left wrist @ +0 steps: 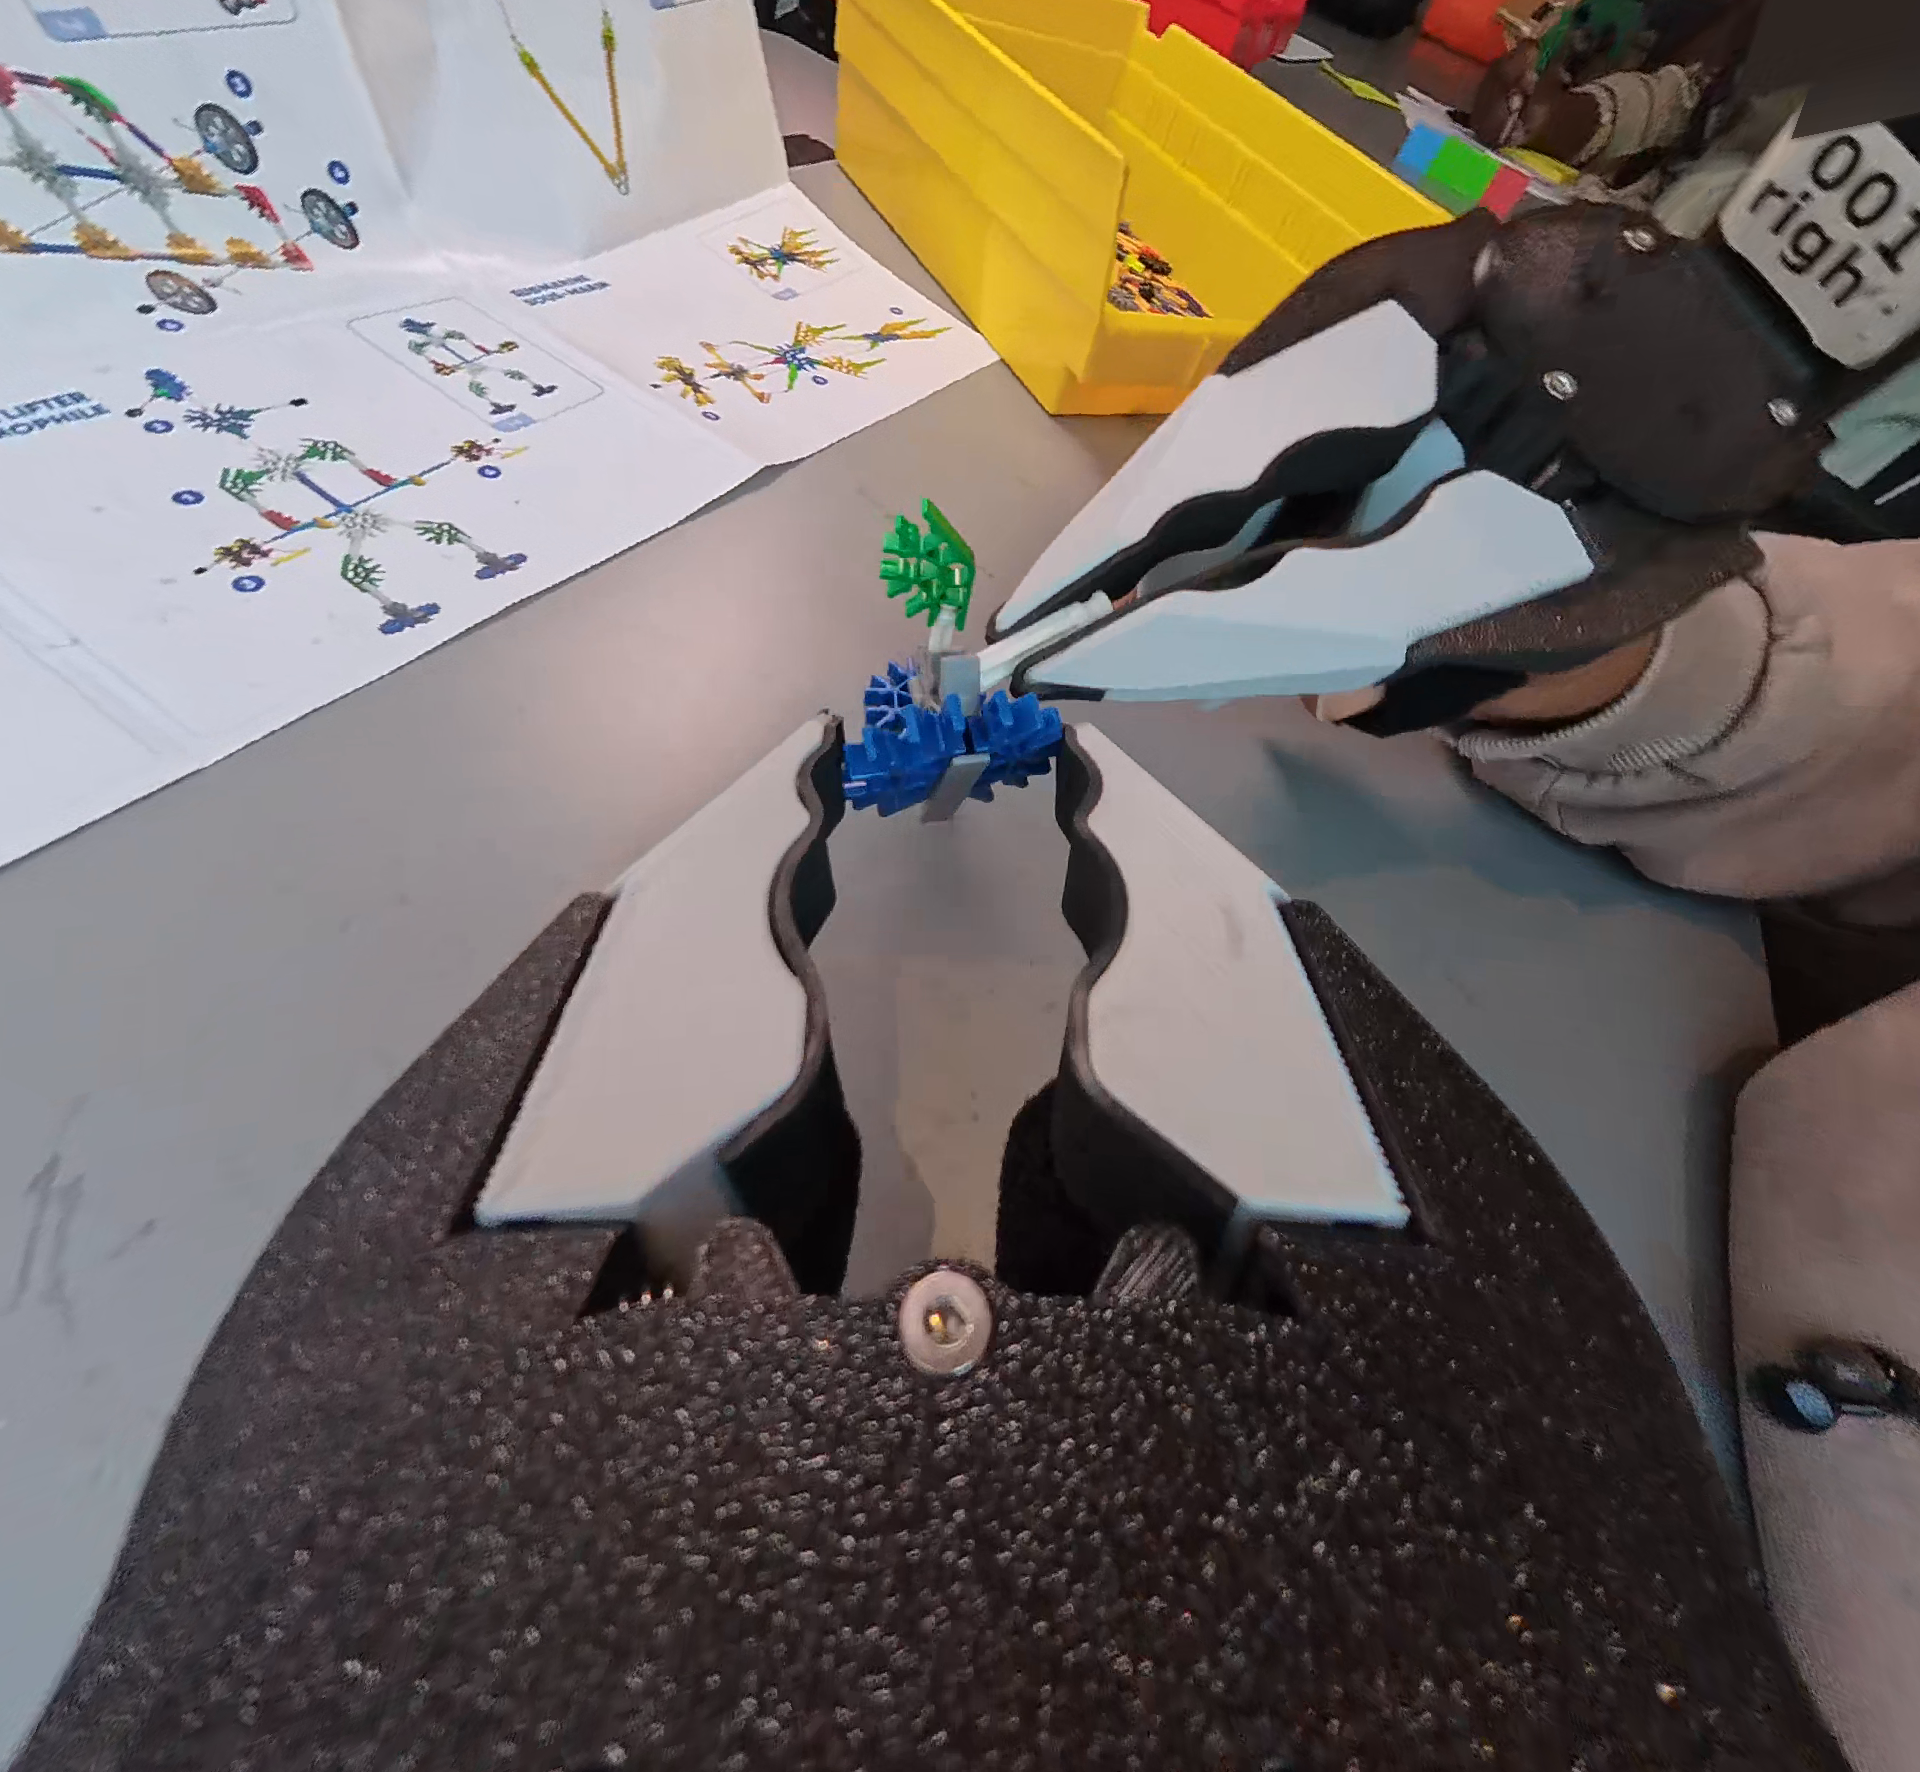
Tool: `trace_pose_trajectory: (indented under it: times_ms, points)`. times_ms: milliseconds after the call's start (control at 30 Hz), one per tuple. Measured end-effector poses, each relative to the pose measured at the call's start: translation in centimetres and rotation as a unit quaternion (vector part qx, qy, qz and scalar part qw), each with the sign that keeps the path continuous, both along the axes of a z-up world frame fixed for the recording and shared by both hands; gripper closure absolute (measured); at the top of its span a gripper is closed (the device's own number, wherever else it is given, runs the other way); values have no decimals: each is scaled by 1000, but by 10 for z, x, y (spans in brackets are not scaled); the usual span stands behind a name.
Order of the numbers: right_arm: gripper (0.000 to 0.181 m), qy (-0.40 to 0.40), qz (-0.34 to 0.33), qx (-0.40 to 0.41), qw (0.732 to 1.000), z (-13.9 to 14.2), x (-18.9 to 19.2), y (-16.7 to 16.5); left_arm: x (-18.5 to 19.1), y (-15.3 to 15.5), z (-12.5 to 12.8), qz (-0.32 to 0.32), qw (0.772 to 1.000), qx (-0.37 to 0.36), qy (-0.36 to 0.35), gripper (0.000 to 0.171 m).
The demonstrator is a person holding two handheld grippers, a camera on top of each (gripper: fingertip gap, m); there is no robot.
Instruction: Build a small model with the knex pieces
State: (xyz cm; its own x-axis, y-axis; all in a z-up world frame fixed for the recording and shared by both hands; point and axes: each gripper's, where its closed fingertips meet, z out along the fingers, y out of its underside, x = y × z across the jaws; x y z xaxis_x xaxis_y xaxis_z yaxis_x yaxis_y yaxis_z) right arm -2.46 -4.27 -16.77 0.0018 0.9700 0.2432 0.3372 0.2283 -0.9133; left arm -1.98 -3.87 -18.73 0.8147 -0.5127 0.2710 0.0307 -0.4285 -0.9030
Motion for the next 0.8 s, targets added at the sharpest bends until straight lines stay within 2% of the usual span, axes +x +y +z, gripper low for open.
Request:
trace_pose_trajectory:
  times_ms: [200,233,300,333,433,500,600,667,800]
  points:
    - [178,-44,-67,172,982,-4,-4,10,-4,10,-10,51,997,-46,-32,131]
    - [178,-47,-69,210,974,-3,-5,10,-4,10,-10,52,995,-56,-59,131]
    - [178,-52,-70,236,968,-1,-6,8,-3,9,-10,42,991,-77,-105,131]
    - [178,-51,-64,216,973,-3,-7,8,-4,8,-11,40,991,-79,-102,131]
    - [177,5,-7,34,999,5,-4,7,-3,6,-1,6,995,-48,-88,131]
    - [177,68,49,-82,993,23,5,7,0,-1,1,-33,996,-43,-65,130]
    - [177,114,122,-192,967,41,20,4,0,-11,-14,-71,996,-31,32,130]
    - [177,124,160,-228,952,43,26,-1,5,-18,-19,-97,993,-19,71,129]
    - [177,95,190,-221,952,32,26,-13,12,-24,-15,-125,990,-14,61,129]
